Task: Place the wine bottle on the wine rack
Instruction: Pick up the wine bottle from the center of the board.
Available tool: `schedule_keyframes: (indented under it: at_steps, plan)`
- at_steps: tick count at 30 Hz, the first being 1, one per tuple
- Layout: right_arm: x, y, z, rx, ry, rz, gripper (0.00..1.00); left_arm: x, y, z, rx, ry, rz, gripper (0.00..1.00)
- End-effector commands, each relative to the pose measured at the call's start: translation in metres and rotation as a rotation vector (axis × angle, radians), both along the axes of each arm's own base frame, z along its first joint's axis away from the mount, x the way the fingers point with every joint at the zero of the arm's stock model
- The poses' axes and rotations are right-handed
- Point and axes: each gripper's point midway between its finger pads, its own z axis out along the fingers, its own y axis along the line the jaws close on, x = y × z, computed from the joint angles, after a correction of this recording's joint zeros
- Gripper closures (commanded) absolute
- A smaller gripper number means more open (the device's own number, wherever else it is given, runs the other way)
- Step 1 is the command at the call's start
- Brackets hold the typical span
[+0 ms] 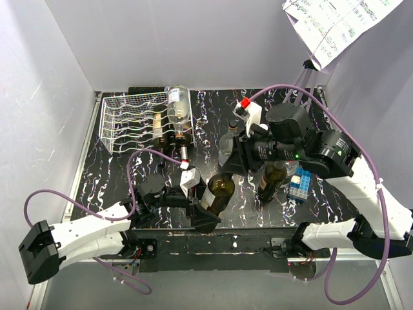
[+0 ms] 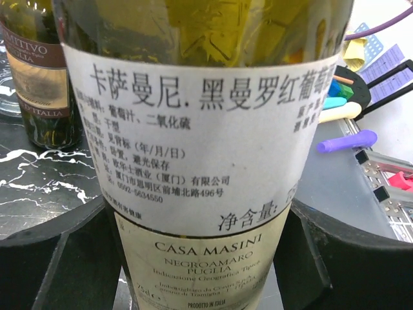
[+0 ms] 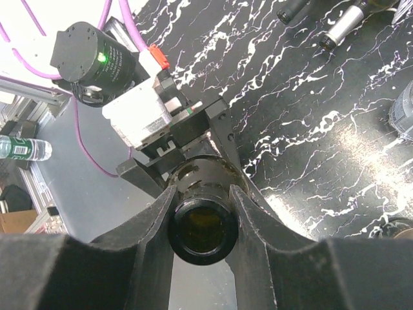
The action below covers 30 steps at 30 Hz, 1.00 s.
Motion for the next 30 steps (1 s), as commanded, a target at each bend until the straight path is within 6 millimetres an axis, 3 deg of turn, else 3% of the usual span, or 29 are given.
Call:
schedule_keyframes:
  at_steps: [1,3,5,14,19,24,27,30]
  plan:
    - [-0.015,0.003,0.046,0.201,-0.046,0.045,0.83,0.014,0.005,0.010,0.008,-0.051,0.090,1.00]
    - [-0.016,0.000,0.041,0.200,-0.067,0.056,0.44,0.020,0.009,0.017,0.039,-0.085,0.122,1.00]
    - [-0.017,-0.004,0.040,0.203,-0.090,0.056,0.15,0.025,0.014,0.024,0.073,-0.140,0.149,1.00]
    - [0.013,-0.031,0.046,0.145,-0.230,-0.121,0.10,0.051,0.049,0.057,0.218,-0.413,0.295,1.00]
    - [0.021,-0.052,0.071,0.184,-0.326,-0.203,0.10,0.061,0.075,0.082,0.269,-0.595,0.364,1.00]
    - [0.010,-0.048,0.094,0.233,-0.352,-0.131,0.10,0.080,0.090,0.074,0.410,-0.756,0.393,1.00]
    - [0.004,-0.037,0.088,0.210,-0.321,-0.061,0.11,0.094,0.097,0.070,0.470,-0.882,0.419,1.00]
    - [0.001,-0.026,0.068,0.129,-0.265,0.004,0.11,0.105,0.101,0.072,0.514,-0.996,0.434,1.00]
